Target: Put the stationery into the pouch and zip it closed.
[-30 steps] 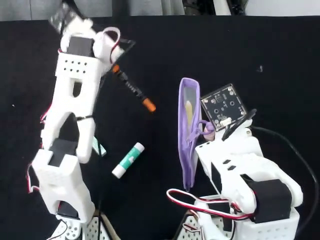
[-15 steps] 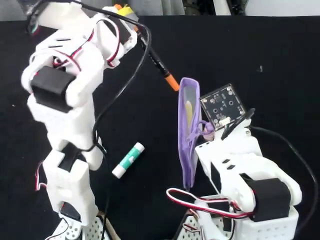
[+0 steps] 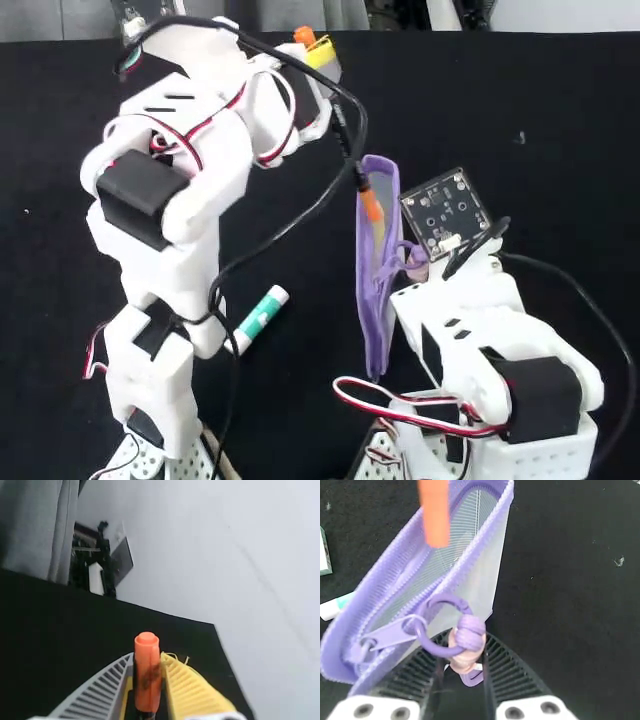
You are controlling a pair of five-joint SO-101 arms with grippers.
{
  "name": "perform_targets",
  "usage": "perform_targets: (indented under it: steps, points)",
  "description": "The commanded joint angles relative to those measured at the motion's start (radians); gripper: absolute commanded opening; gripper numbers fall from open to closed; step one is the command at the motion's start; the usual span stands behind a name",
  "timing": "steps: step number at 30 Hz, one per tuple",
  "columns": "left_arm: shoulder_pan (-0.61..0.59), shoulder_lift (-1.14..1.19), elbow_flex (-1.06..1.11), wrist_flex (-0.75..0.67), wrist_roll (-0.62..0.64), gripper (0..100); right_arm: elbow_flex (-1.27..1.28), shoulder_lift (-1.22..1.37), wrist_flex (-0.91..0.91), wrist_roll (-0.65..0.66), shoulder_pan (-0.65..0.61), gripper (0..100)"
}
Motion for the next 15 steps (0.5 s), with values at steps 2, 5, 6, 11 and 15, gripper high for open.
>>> perform_targets:
  steps: [2,5,6,11,15]
  points:
    - [0.019,0.078,-0.027,0.003,-0.083,3,-0.001,-0.004,0.009,-0.002,0.011,1.1]
    - [0.041,0.12,-0.028,0.005,-0.083,3,-0.001,-0.004,0.009,-0.002,0.011,1.1]
    - [0.054,0.13,-0.028,0.005,-0.084,3,-0.001,-0.004,0.009,-0.002,0.011,1.1]
    - [0.113,0.135,-0.047,-0.011,-0.104,3,-0.001,-0.004,0.009,-0.002,0.011,1.1]
    - [0.154,0.14,-0.042,0.006,-0.216,8,-0.001,-0.004,0.009,-0.002,0.011,1.1]
